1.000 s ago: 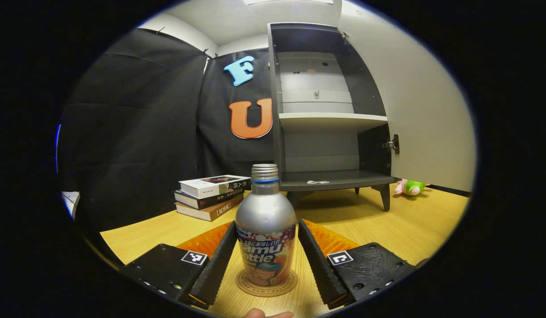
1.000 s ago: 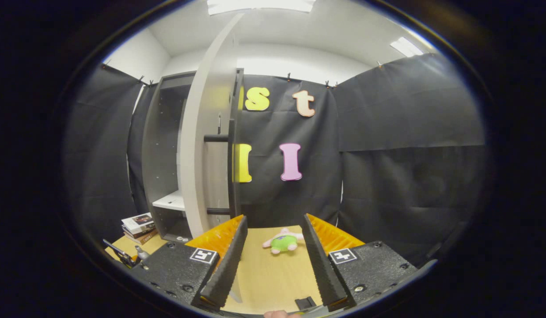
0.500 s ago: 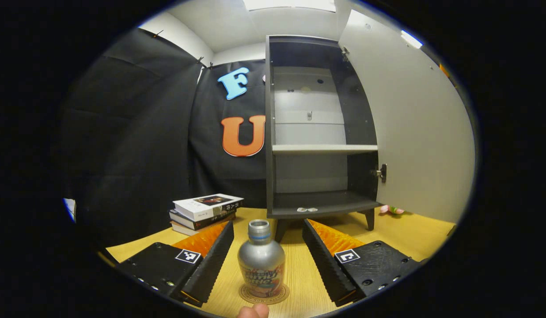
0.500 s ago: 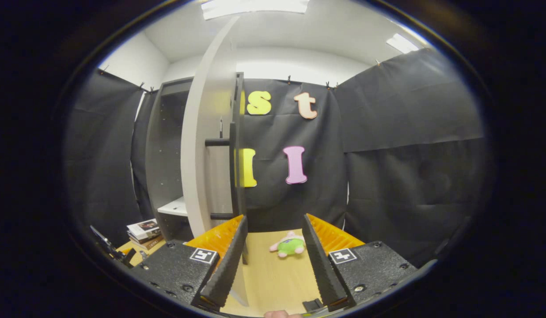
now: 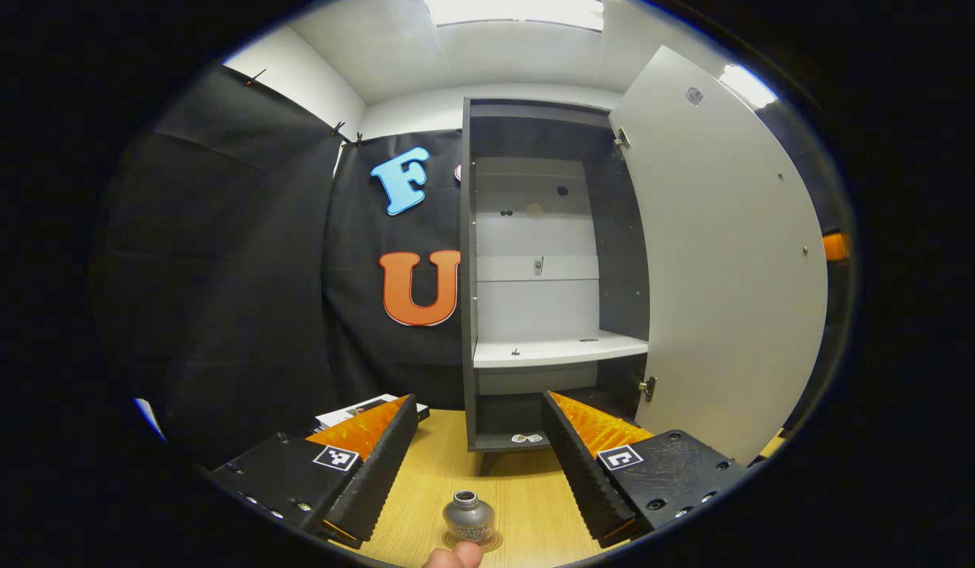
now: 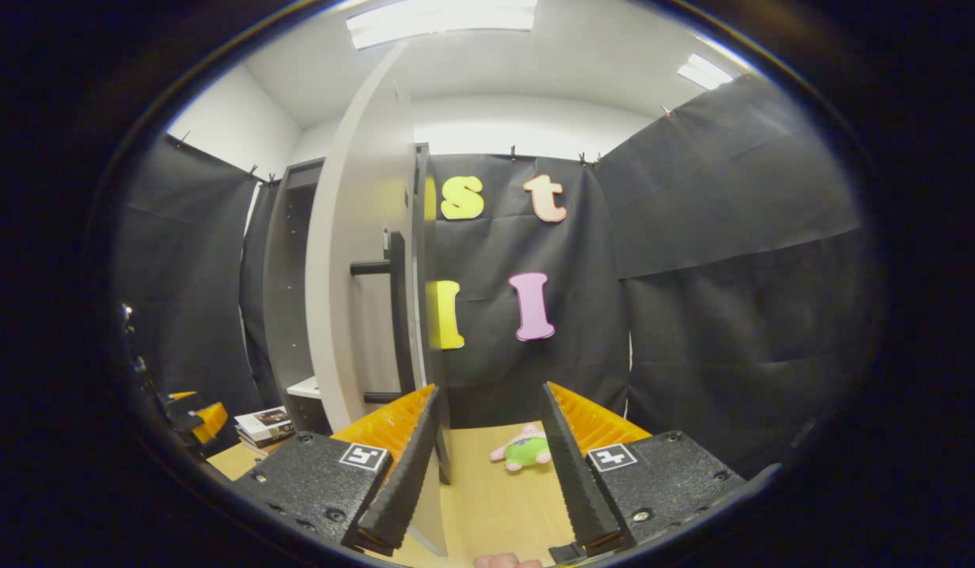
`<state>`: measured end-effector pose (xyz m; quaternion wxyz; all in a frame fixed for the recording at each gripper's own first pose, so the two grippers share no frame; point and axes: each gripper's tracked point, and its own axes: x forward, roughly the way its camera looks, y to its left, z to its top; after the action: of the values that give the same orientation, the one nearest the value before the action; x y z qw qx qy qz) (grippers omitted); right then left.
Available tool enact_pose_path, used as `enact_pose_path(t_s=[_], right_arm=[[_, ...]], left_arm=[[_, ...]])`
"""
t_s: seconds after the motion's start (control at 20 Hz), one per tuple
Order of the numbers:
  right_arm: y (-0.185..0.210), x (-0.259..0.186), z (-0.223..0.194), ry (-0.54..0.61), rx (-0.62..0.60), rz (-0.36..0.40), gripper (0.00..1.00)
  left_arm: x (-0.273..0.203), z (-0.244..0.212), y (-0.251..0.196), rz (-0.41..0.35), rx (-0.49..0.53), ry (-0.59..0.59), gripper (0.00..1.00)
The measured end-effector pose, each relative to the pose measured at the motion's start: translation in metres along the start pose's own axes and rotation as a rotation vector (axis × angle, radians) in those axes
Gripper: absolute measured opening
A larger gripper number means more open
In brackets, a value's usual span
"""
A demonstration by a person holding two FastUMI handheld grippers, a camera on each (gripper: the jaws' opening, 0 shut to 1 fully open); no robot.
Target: Open the cabinet door with the right hand, grasp the bottle in the cabinet with the left hand and place it on the coaster, then close the cabinet door with the right hand.
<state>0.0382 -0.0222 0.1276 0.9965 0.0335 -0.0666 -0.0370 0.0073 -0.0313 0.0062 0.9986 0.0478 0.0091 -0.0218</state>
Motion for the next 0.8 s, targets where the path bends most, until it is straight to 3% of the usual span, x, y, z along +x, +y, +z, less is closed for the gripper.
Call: enact_pose_path(t_s=[0.2, 0.55, 0.8], right_arm=[[-0.004, 0.013, 0.005, -0.017, 0.039, 0.013, 0.79], [0.006, 0.025, 0.016, -0.022, 0.003, 0.064, 0.79], [0.017, 0.026, 0.019, -0.01, -0.036, 0.06, 0.77]], left_arm=[[-0.018, 0.022, 0.003, -0.015, -0.005, -0.008, 0.94], [-0.036, 0.011, 0.027, 0.045, -0.003, 0.029, 0.94], [-0.038, 0.002, 0.037, 0.058, -0.023, 0.035, 0.94]])
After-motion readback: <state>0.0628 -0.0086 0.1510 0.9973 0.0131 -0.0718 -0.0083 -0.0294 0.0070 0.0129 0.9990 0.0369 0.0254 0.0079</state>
